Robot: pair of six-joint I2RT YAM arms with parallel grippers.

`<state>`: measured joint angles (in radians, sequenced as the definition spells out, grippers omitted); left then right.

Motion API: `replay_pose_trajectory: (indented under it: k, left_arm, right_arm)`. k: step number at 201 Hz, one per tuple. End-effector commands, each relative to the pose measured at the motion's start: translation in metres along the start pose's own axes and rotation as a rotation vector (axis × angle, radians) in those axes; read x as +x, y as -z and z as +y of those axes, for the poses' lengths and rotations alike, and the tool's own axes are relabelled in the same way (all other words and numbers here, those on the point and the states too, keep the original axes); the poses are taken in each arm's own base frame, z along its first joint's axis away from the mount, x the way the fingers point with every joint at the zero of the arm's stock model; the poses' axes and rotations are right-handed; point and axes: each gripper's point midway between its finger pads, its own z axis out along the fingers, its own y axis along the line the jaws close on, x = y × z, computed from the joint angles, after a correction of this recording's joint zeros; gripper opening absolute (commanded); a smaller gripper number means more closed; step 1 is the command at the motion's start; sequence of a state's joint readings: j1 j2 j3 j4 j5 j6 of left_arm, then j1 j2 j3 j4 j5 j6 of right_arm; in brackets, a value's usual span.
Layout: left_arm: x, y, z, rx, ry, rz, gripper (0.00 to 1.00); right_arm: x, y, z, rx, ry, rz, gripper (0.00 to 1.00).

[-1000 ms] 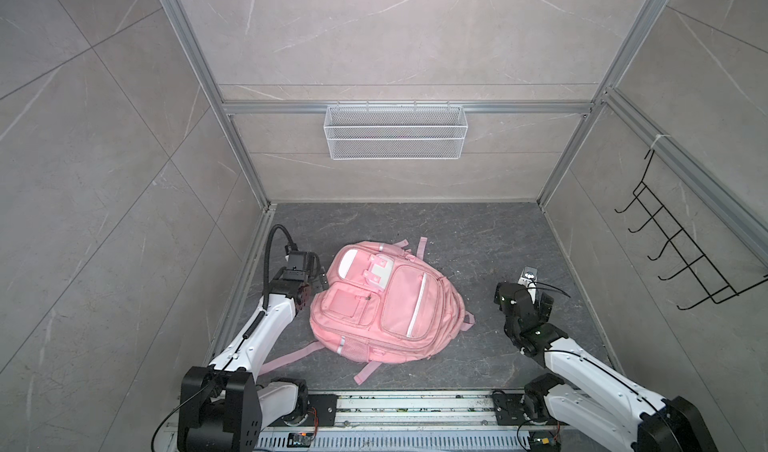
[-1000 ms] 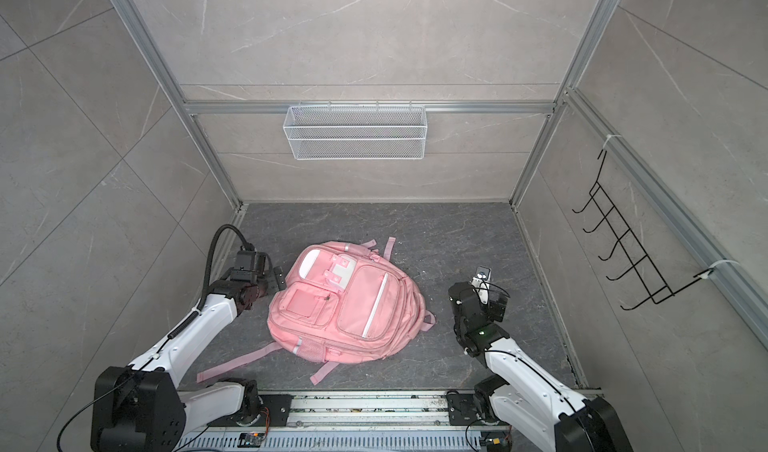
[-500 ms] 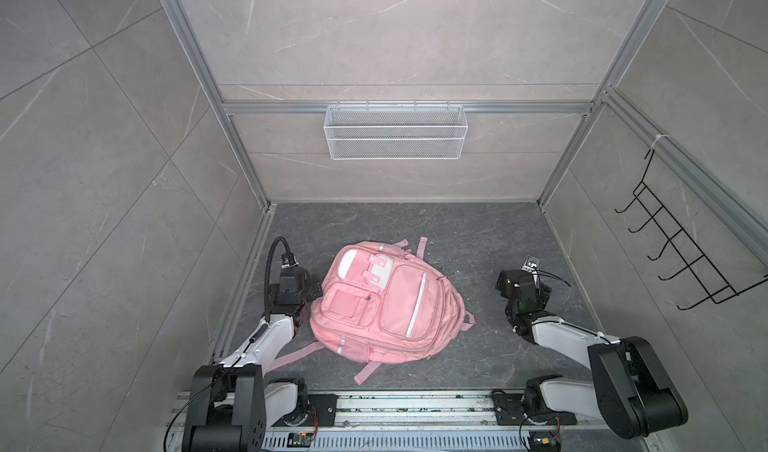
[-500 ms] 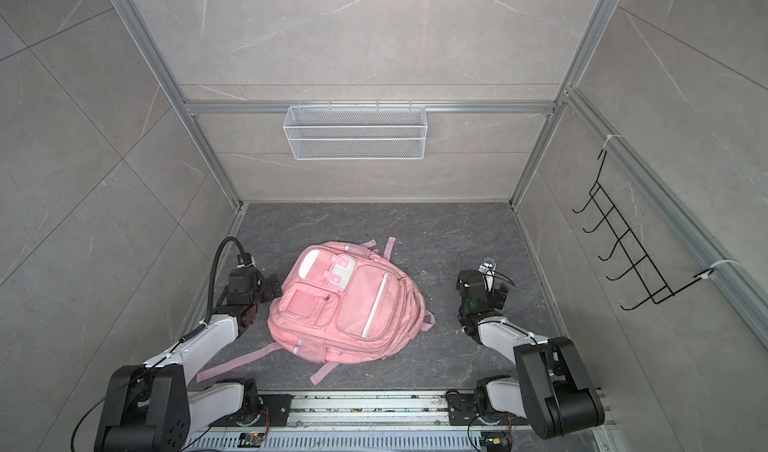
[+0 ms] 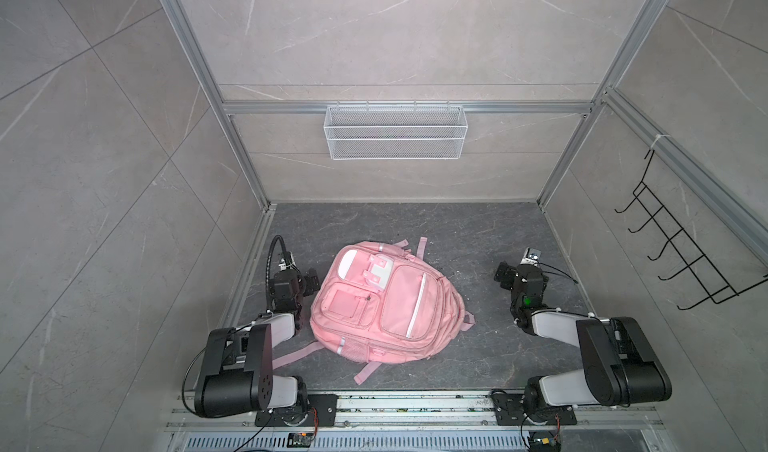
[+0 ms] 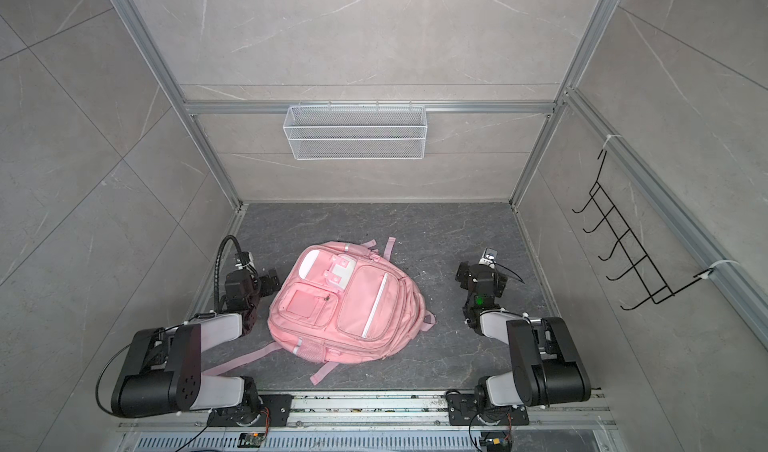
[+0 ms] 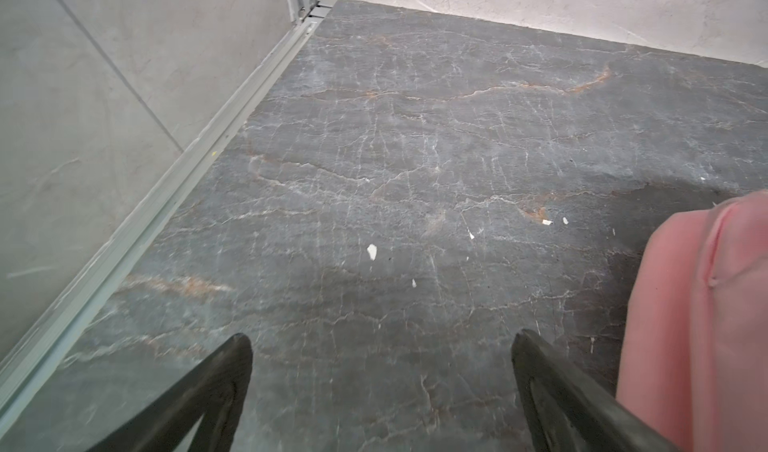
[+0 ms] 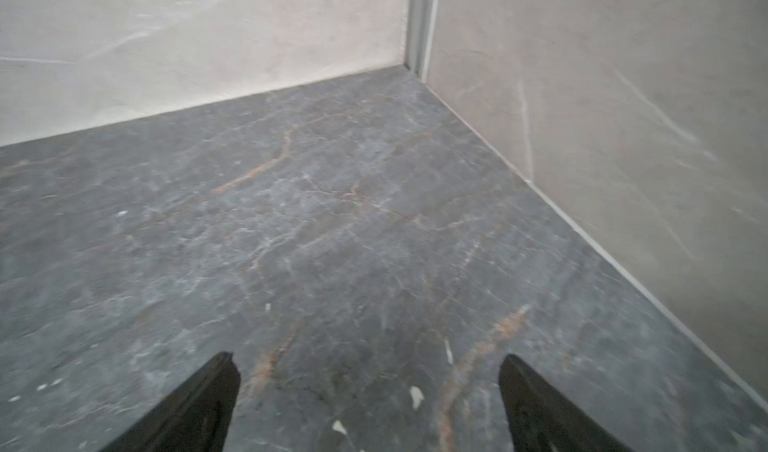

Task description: Pack the student bag

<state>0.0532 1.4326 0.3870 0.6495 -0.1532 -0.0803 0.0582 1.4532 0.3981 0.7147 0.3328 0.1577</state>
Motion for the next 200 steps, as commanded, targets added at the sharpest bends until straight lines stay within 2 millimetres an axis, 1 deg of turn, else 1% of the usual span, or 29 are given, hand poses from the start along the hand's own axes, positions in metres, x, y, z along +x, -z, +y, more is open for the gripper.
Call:
replay_pose_trajectory:
  k: [1,18,81,200]
  left_arm:
    - [-0.0153,-0.0064,-0.0148,0.092,-0.049,-0.082,1.0]
    - [-0.0128,-0.0063,-0.0158,0.099,-0.051,-0.081,1.0]
    - [-0.0112,-0.0063,-0.0152,0.094,-0.056,-0.082,1.0]
    - [-0.012,-0.0054,-0.0156,0.096,-0.053,-0.092,1.0]
  right_arm:
    - [0.0006,0.001,0.026,-0.17,0.055,-0.046,1.0]
    - [0.0035,0.001,0.0271,-0.177,0.067,-0.042,1.0]
    - [0.0027,0.0019,0.028,-0.182,0.07,-0.05,1.0]
    - [0.0027,0.0015,0.0281,-0.182,0.07,-0.049,1.0]
